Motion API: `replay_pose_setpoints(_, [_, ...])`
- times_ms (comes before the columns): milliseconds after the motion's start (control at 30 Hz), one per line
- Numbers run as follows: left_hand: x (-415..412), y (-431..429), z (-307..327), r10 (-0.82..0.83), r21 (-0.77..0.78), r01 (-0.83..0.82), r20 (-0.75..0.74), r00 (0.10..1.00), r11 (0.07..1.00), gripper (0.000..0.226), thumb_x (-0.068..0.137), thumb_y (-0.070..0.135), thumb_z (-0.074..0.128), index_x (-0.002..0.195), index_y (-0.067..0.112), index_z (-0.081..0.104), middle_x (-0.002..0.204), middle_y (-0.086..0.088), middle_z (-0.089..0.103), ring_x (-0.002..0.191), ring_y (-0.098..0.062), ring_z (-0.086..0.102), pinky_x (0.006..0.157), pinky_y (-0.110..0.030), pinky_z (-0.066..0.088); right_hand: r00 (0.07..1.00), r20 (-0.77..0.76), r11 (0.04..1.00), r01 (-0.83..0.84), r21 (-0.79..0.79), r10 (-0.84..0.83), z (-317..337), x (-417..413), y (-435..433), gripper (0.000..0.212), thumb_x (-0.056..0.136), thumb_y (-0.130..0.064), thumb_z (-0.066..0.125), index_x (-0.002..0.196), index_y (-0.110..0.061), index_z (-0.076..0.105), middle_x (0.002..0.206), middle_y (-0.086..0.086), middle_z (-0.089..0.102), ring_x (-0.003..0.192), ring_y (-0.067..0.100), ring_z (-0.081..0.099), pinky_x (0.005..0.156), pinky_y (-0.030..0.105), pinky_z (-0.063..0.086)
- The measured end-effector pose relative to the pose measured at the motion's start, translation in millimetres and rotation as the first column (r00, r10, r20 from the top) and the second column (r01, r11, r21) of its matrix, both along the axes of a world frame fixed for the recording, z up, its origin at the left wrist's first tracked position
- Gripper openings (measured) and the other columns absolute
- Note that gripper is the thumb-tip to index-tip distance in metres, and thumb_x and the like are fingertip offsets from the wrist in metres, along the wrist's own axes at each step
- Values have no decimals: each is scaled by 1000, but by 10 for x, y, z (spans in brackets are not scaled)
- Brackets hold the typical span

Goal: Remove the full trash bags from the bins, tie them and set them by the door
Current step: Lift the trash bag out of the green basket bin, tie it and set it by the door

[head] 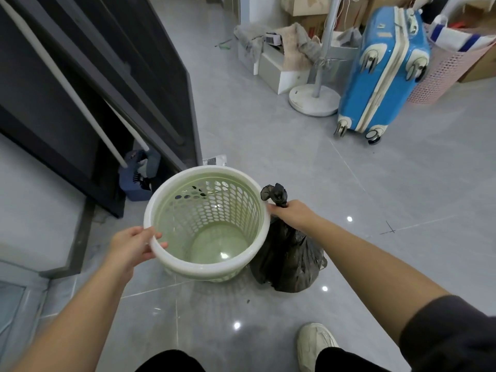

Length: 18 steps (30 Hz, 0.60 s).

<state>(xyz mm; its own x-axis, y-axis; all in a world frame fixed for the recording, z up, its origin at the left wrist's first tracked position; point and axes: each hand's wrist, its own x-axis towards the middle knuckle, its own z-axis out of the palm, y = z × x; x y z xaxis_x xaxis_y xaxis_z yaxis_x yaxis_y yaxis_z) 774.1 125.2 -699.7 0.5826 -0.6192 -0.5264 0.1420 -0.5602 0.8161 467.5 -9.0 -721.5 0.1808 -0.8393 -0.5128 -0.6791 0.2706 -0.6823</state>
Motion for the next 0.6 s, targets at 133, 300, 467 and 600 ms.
replay_pose_setpoints(133, [37,3,-117,-100,188,39,328,939,981,18,88,15,55,74,6,62,80,-18,69,65,-32,68,71,-43,59,996,-49,997,-74,19,75,-61,120,44,48,89,-47,53,87,0,63,78,8,54,71,22,50,63,30,36])
replay_pose_setpoints(300, [58,-54,-260,-76,216,20,257,963,976,17,89,15,57,74,9,60,76,-15,67,69,-37,68,75,-50,57,996,-36,997,-80,20,81,-132,225,49,34,91,-38,54,75,-8,55,72,7,51,69,22,48,64,30,36])
replay_pose_setpoints(467, [193,-175,-429,40,175,-74,188,981,982,17,91,13,56,75,8,61,75,-16,65,74,-40,66,76,-54,56,999,-23,999,-32,25,33,-169,371,52,36,91,-43,53,76,-10,53,64,3,45,60,18,42,57,30,33])
replay_pose_setpoints(600, [246,-268,-443,-68,268,-46,402,913,962,23,86,21,54,94,2,65,87,-20,66,78,-39,65,77,-51,56,1000,5,1000,1,20,-1,-218,507,76,40,92,-45,51,77,-8,56,60,2,45,57,18,42,60,30,34])
